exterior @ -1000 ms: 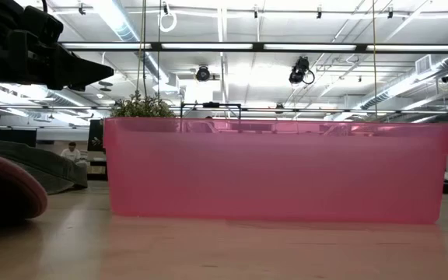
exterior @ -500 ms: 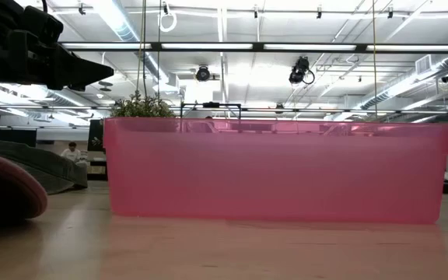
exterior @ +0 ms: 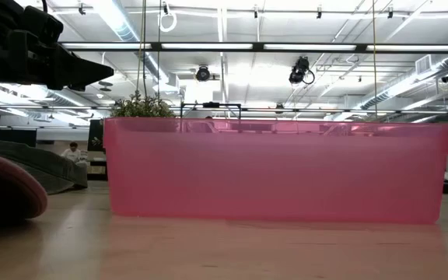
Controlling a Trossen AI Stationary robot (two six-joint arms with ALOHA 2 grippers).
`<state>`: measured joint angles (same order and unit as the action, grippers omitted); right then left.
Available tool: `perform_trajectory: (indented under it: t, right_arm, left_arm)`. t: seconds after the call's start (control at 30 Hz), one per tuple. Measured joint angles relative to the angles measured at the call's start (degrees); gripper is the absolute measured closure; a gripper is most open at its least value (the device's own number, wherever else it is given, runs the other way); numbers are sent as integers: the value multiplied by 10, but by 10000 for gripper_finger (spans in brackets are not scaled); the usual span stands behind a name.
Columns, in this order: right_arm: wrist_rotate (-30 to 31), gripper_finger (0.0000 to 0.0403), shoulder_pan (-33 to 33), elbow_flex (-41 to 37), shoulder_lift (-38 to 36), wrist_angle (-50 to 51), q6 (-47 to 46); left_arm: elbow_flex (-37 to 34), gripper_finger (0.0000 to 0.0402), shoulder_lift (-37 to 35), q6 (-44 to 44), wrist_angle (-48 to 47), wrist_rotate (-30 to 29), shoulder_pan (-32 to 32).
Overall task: Pick & Place hat
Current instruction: Put the bottom right black cap into the transparent bin
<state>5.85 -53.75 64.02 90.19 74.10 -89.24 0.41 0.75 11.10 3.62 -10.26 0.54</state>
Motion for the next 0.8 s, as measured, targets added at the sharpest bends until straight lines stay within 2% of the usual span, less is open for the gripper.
perform_trajectory:
  t: [0.17,0.47,0.8]
  right_arm:
    - [7,150,1,-1,0,-43,29]
    - [29,150,2,-2,0,-59,10]
    - [11,150,2,-71,0,-134,-6]
  left_arm:
    - [0,335,0,0,0,0,0]
    - [0,335,0,0,0,0,0]
    - [0,335,0,0,0,0,0]
